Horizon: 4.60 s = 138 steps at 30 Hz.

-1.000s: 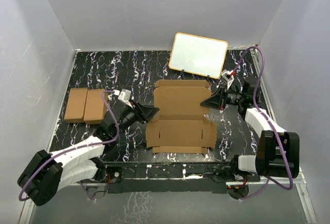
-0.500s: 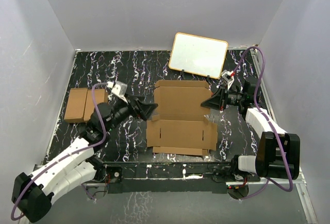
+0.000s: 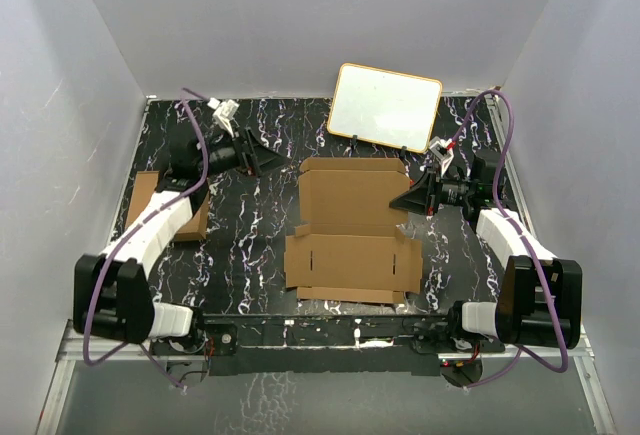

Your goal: Fold the paper box

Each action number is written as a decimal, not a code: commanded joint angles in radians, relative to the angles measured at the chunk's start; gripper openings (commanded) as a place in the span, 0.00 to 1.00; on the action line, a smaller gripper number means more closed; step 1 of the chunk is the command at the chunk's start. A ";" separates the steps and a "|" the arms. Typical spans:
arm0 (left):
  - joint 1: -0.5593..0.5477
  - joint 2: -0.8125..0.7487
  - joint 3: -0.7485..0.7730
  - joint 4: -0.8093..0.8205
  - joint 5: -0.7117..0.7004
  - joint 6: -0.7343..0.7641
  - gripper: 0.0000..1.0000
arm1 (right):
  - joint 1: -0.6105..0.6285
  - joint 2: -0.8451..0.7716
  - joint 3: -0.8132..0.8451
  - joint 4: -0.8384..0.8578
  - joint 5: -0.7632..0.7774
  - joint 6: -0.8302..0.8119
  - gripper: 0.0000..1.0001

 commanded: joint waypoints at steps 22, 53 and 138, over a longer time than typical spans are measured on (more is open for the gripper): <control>-0.152 0.439 0.463 -0.448 0.470 0.426 0.84 | -0.006 -0.011 0.046 0.027 -0.088 -0.068 0.08; -0.224 0.549 0.639 -0.758 0.552 0.640 0.25 | -0.007 -0.003 0.046 0.026 -0.083 -0.069 0.08; -0.013 -0.196 -0.190 0.177 0.368 0.324 0.00 | 0.109 0.153 0.378 -0.483 -0.015 -0.654 0.61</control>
